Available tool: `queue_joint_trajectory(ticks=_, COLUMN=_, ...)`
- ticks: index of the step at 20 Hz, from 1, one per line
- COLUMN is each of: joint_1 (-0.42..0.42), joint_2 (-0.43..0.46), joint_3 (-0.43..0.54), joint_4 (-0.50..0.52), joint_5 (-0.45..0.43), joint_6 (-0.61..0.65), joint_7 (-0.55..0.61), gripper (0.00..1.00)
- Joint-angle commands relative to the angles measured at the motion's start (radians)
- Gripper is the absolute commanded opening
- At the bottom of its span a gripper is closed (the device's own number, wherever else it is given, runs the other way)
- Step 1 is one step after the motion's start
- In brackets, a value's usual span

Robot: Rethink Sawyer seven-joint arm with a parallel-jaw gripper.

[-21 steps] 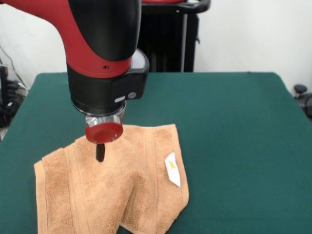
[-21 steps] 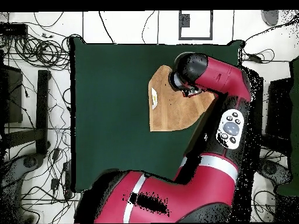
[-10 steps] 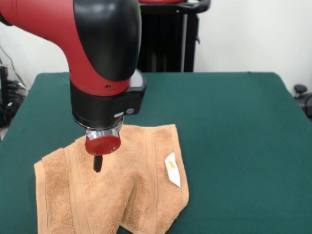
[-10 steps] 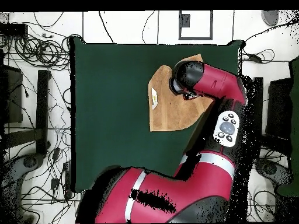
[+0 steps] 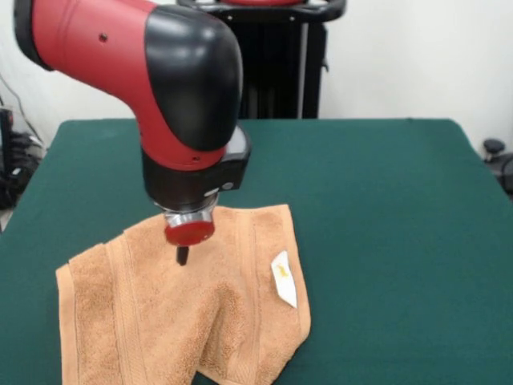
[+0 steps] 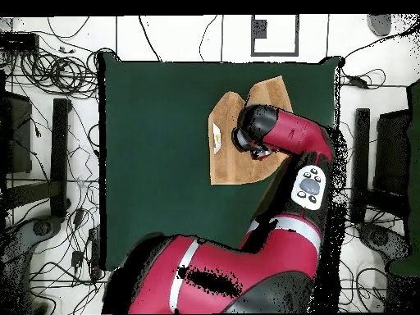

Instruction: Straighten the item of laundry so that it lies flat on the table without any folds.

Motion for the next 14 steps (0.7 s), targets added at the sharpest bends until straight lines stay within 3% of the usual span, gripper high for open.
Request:
queue_joint_trajectory(ticks=1, joint_1=0.062, joint_2=-0.052, joint_3=0.076, joint_4=0.165, joint_5=-0.008, joint_6=-0.016, joint_7=0.078, gripper=1.00)
queue_joint_trajectory(ticks=6, joint_1=0.010, joint_2=0.091, joint_3=0.086, joint_4=0.018, joint_5=-0.023, joint_6=-0.105, joint_7=0.056, gripper=1.00)
queue_joint_trajectory(ticks=14, joint_1=-0.001, joint_2=0.090, joint_3=0.115, joint_4=0.049, joint_5=0.001, joint_6=-0.152, joint_7=0.055, gripper=1.00)
